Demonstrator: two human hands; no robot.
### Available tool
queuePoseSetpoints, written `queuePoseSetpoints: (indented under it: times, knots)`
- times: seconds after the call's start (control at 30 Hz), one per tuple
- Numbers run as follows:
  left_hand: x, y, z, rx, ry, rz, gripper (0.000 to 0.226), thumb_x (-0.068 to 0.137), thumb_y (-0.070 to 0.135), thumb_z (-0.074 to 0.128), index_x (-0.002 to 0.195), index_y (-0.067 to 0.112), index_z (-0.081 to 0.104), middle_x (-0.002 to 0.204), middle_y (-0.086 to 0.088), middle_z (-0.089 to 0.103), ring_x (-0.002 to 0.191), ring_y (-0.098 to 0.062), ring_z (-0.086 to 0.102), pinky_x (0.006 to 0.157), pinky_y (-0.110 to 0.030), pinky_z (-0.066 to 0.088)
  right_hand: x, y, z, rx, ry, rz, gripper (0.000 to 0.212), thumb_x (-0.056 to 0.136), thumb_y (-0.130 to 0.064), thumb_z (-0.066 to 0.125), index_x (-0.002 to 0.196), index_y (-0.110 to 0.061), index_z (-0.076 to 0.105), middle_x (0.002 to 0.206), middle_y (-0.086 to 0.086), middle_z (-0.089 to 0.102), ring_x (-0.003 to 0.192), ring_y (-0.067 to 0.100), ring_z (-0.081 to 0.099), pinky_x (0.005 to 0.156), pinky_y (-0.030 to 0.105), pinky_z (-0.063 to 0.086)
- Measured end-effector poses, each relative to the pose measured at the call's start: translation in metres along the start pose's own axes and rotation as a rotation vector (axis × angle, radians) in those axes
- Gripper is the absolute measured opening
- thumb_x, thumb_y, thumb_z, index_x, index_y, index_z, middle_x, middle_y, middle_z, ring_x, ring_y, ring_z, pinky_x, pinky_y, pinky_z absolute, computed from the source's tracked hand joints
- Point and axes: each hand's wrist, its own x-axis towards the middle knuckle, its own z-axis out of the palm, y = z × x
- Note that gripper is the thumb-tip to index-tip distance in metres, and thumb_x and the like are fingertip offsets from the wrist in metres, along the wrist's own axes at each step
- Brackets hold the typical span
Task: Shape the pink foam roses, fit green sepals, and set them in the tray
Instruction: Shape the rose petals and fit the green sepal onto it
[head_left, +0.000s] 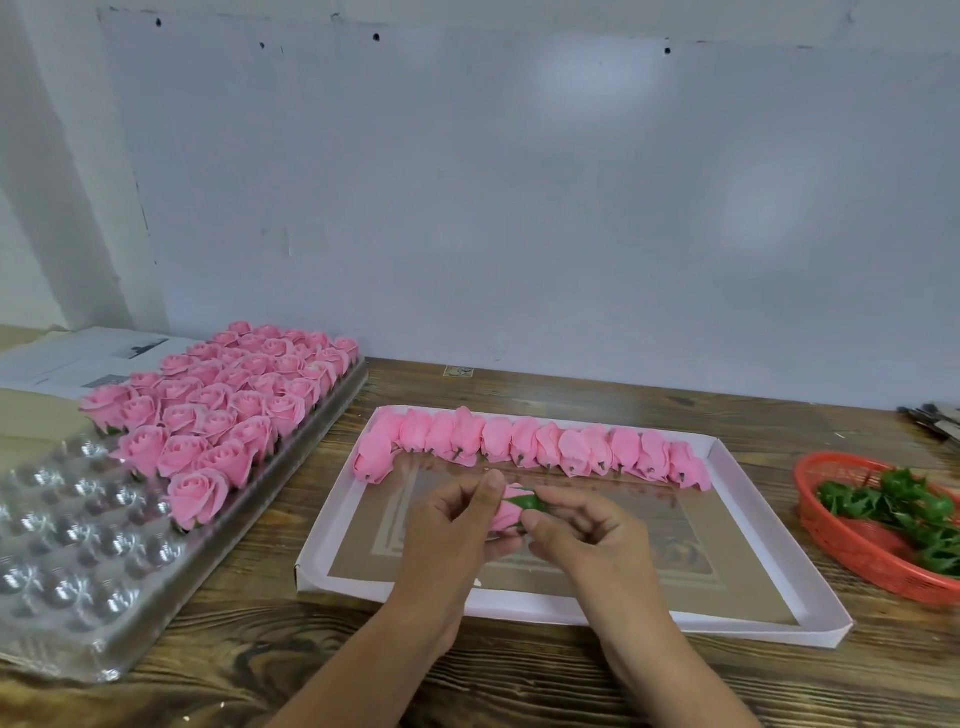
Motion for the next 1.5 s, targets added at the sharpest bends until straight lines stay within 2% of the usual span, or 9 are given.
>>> queuePoseSetpoints:
  times: [0.13, 0.23, 0.4, 0.53, 0.67, 0.93, 1.2, 1.4, 1.5]
  knots:
    - [0.003, 0.002, 0.000, -0.074, -0.041, -0.054, 0.020, 0.088, 0.034, 0.065, 0.089, 0.019, 0.078, 0.095, -0.016, 0.075, 0.083, -0.021, 0.073, 0.077, -0.032, 0.060, 0.002, -0.002, -0.003, -0.012, 0.050, 0.013, 0.021, 0.082, 0.001, 0.074, 0.098, -0.012, 0.073, 0.089, 0.010, 0.076, 0.083, 0.017, 0.071, 0.071, 0.028, 0.060]
    - [0.006, 0.000, -0.003, -0.077, -0.074, -0.080, 0.013, 0.095, 0.016, 0.065, 0.102, 0.017, 0.075, 0.102, -0.014, 0.075, 0.092, -0.023, 0.074, 0.085, -0.038, 0.060, 0.003, -0.004, -0.004, -0.014, 0.062, 0.010, 0.019, 0.083, 0.000, 0.072, 0.096, -0.014, 0.074, 0.086, 0.007, 0.076, 0.079, 0.013, 0.071, 0.067, 0.025, 0.059]
    - [0.006, -0.003, -0.006, -0.017, -0.117, -0.042, 0.034, 0.084, 0.019, 0.073, 0.117, 0.017, 0.066, 0.108, -0.006, 0.076, 0.103, -0.022, 0.073, 0.086, -0.039, 0.058, 0.004, -0.006, -0.006, -0.012, 0.057, 0.025, 0.015, 0.086, -0.005, 0.071, 0.098, -0.014, 0.074, 0.086, 0.009, 0.076, 0.079, 0.012, 0.070, 0.069, 0.024, 0.059]
    - [0.006, -0.006, -0.006, 0.047, -0.113, 0.030, 0.037, 0.080, 0.022, 0.075, 0.115, 0.011, 0.069, 0.106, -0.007, 0.077, 0.102, -0.024, 0.073, 0.088, -0.039, 0.057, 0.004, -0.006, -0.006, 0.039, 0.049, 0.034, 0.019, 0.086, -0.002, 0.069, 0.103, -0.010, 0.074, 0.091, 0.008, 0.077, 0.085, 0.014, 0.073, 0.073, 0.023, 0.059]
    - [0.006, -0.008, -0.006, 0.046, -0.087, 0.086, 0.022, 0.083, 0.011, 0.074, 0.105, 0.012, 0.073, 0.101, -0.008, 0.078, 0.098, -0.023, 0.074, 0.083, -0.026, 0.059, 0.002, -0.002, -0.004, 0.055, 0.056, 0.036, 0.022, 0.085, -0.003, 0.070, 0.104, -0.011, 0.075, 0.096, 0.004, 0.078, 0.092, 0.014, 0.073, 0.075, 0.022, 0.059]
    - [0.006, -0.010, -0.004, 0.058, -0.015, 0.110, 0.022, 0.085, -0.001, 0.072, 0.092, 0.019, 0.078, 0.093, -0.006, 0.079, 0.090, -0.020, 0.076, 0.074, -0.019, 0.057, -0.001, 0.000, -0.003, 0.000, 0.067, 0.038, 0.020, 0.081, -0.009, 0.075, 0.100, -0.015, 0.078, 0.092, 0.000, 0.078, 0.085, 0.008, 0.072, 0.084, 0.029, 0.059]
    - [0.003, -0.008, -0.002, 0.144, -0.025, 0.137, 0.018, 0.086, 0.009, 0.076, 0.094, 0.025, 0.079, 0.092, -0.002, 0.079, 0.090, -0.016, 0.075, 0.074, -0.018, 0.056, 0.002, -0.005, -0.005, -0.019, -0.052, 0.001, 0.034, 0.076, -0.011, 0.078, 0.109, -0.011, 0.073, 0.097, 0.005, 0.077, 0.093, 0.015, 0.073, 0.080, 0.020, 0.056]
    - [0.001, -0.004, 0.000, 0.182, -0.076, 0.171, 0.034, 0.078, 0.024, 0.084, 0.103, 0.043, 0.071, 0.102, 0.010, 0.076, 0.095, -0.008, 0.072, 0.076, -0.016, 0.055, 0.005, -0.003, -0.009, 0.053, -0.001, 0.079, 0.019, 0.087, -0.006, 0.069, 0.103, -0.016, 0.074, 0.074, 0.007, 0.072, 0.076, 0.017, 0.071, 0.068, 0.024, 0.057]
    - [0.001, -0.005, 0.000, 0.245, -0.127, 0.222, 0.055, 0.062, 0.041, 0.087, 0.111, 0.050, 0.065, 0.111, 0.018, 0.070, 0.100, -0.007, 0.070, 0.080, -0.022, 0.057, 0.007, -0.003, -0.012, 0.204, -0.027, 0.208, 0.022, 0.088, -0.010, 0.067, 0.109, -0.011, 0.072, 0.093, 0.017, 0.074, 0.084, 0.023, 0.070, 0.074, 0.032, 0.061]
